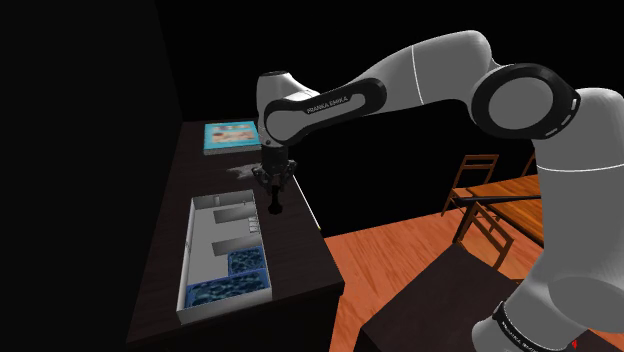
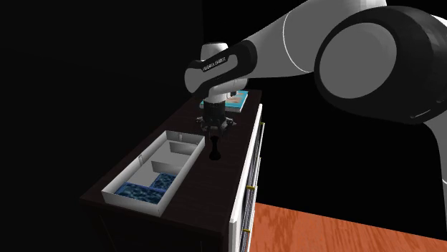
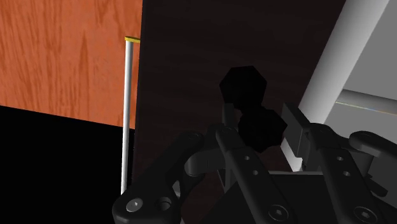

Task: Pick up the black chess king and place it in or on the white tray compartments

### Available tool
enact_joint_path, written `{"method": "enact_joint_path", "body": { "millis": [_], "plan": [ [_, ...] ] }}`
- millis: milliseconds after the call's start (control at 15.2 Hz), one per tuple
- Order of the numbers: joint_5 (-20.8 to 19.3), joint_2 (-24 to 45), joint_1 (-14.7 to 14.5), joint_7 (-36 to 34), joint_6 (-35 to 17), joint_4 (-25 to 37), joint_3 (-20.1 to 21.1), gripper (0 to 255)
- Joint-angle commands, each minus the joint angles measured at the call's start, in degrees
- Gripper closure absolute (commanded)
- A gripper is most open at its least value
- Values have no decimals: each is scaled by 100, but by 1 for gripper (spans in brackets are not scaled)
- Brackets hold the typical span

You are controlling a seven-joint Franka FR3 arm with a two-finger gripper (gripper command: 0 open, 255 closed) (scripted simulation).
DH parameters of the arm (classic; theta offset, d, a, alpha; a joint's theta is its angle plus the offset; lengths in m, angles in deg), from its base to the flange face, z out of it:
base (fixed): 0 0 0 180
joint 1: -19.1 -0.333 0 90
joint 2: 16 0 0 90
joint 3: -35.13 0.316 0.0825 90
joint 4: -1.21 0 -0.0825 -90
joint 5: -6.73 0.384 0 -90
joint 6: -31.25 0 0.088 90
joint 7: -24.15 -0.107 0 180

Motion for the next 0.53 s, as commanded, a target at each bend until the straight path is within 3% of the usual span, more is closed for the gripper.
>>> {"method": "enact_joint_path", "body": {
  "millis": [0, 462],
  "plan": [
    [0, 7, 0, 0, 1, -4, -1, 255],
    [20, -46, 2, 11, 126, 71, 11, 255]
  ]
}}
